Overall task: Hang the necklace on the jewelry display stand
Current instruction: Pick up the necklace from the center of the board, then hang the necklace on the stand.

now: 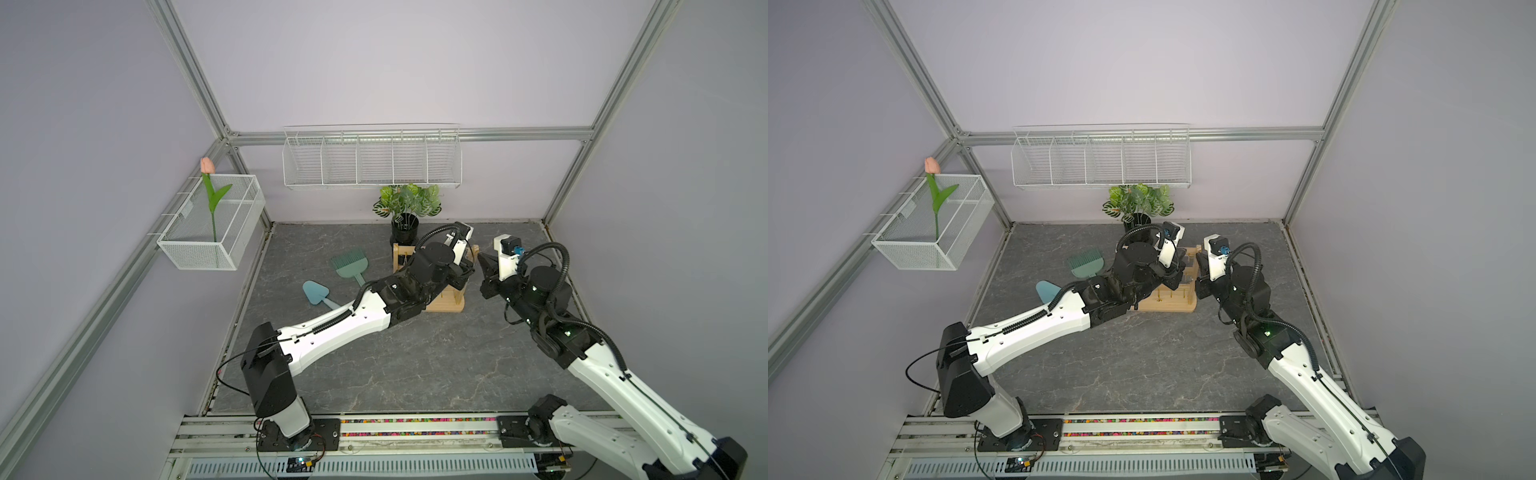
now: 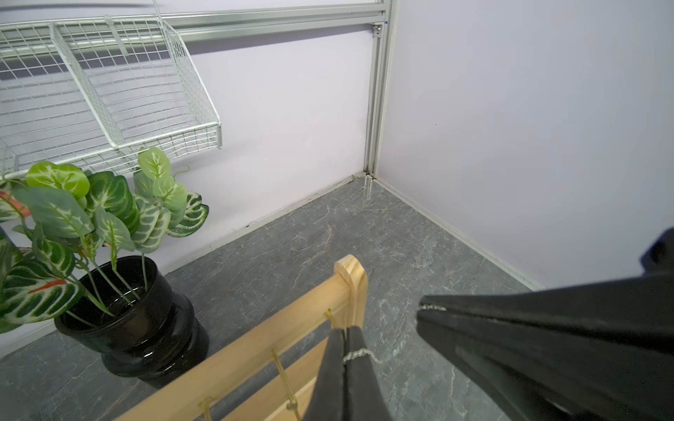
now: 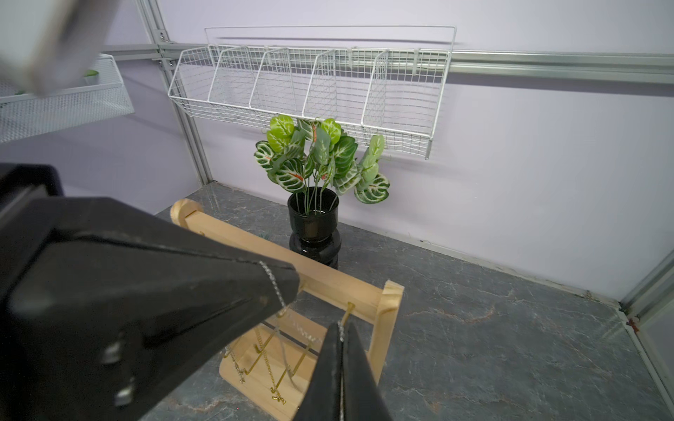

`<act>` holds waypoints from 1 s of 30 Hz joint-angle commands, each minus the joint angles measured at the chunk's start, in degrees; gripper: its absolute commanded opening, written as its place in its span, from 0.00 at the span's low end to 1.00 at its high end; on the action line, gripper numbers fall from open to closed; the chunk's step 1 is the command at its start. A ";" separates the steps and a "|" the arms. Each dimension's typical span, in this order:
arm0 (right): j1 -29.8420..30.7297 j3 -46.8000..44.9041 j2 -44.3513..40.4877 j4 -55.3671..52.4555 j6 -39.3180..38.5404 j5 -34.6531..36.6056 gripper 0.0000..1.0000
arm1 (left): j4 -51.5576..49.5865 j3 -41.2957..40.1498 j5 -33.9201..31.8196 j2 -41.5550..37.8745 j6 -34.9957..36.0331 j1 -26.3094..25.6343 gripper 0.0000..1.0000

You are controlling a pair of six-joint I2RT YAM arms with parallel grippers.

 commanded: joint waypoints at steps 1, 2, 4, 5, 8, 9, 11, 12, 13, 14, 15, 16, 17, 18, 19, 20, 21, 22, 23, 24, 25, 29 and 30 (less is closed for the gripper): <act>-2.28 1.25 1.57 3.77 0.46 -3.89 0.07 | -1.38 2.59 0.43 2.27 0.73 1.32 0.00; -2.94 1.33 2.04 4.15 0.82 -4.60 0.07 | -1.59 3.06 0.78 2.76 0.64 1.62 0.00; -3.82 1.56 3.02 4.18 1.29 -5.62 0.07 | -1.98 4.01 1.22 3.74 0.61 2.20 0.00; -4.13 1.60 3.37 4.20 1.35 -6.15 0.07 | -2.04 4.29 1.59 4.15 0.58 2.39 0.00; -4.65 1.61 4.11 3.99 1.59 -7.01 0.07 | -2.34 5.05 1.90 5.10 0.64 2.83 0.00; -4.79 1.61 4.35 4.02 1.66 -7.10 0.07 | -2.35 5.19 1.99 5.28 0.68 2.95 0.00; -5.11 1.61 5.04 4.17 1.90 -7.45 0.07 | -2.47 5.50 2.20 5.84 0.63 3.26 0.00; -5.29 1.56 5.37 4.28 2.00 -7.66 0.07 | -2.52 5.50 2.09 5.94 0.68 3.39 0.00; -5.44 1.61 5.71 4.45 2.25 -7.92 0.07 | -2.59 5.58 2.08 6.02 0.66 3.48 0.00; -5.46 1.60 5.86 4.43 2.43 -8.09 0.07 | -2.63 5.52 2.01 5.97 0.70 3.55 0.00; -5.47 1.61 5.87 4.55 2.52 -8.22 0.07 | -2.54 5.40 1.99 5.76 0.64 3.54 0.00; -5.51 1.61 5.79 4.58 2.53 -8.09 0.07 | -2.27 5.09 2.05 5.43 0.69 3.66 0.00; -5.54 1.61 5.66 4.64 2.54 -8.03 0.07 | -2.30 5.11 2.28 5.27 0.77 3.67 0.00; -5.56 1.60 5.53 4.60 2.54 -7.91 0.07 | -2.46 5.36 2.55 5.17 0.81 3.67 0.00; -5.63 1.59 5.36 4.62 2.59 -7.81 0.07 | -2.73 5.58 3.06 5.19 0.92 3.67 0.00; -5.69 1.60 5.19 4.51 2.63 -7.90 0.07 | -2.86 5.80 3.74 5.15 0.91 3.69 0.00; -5.66 1.56 4.99 4.48 2.63 -7.90 0.07 | -2.87 5.98 4.26 5.07 0.71 3.66 0.00; -5.63 1.61 4.68 4.33 2.65 -7.90 0.07 | -2.92 6.11 4.98 4.98 0.46 3.67 0.00; -5.66 1.63 4.42 4.27 2.63 -7.76 0.07 | -3.04 6.35 5.55 4.98 0.21 3.66 0.00; -5.66 1.60 4.11 4.24 2.63 -7.66 0.07 | -3.05 6.46 6.25 4.91 0.13 3.67 0.00; -5.67 1.65 3.86 4.04 2.48 -7.48 0.07 | -3.19 6.60 7.04 4.80 0.04 3.62 0.00; -5.80 1.56 2.83 3.48 2.19 -7.20 0.07 | -4.08 7.01 8.58 3.95 -0.11 3.06 0.00; -5.75 1.55 2.65 3.35 2.19 -7.26 0.07 | -4.38 7.07 8.80 3.79 -0.01 2.91 0.00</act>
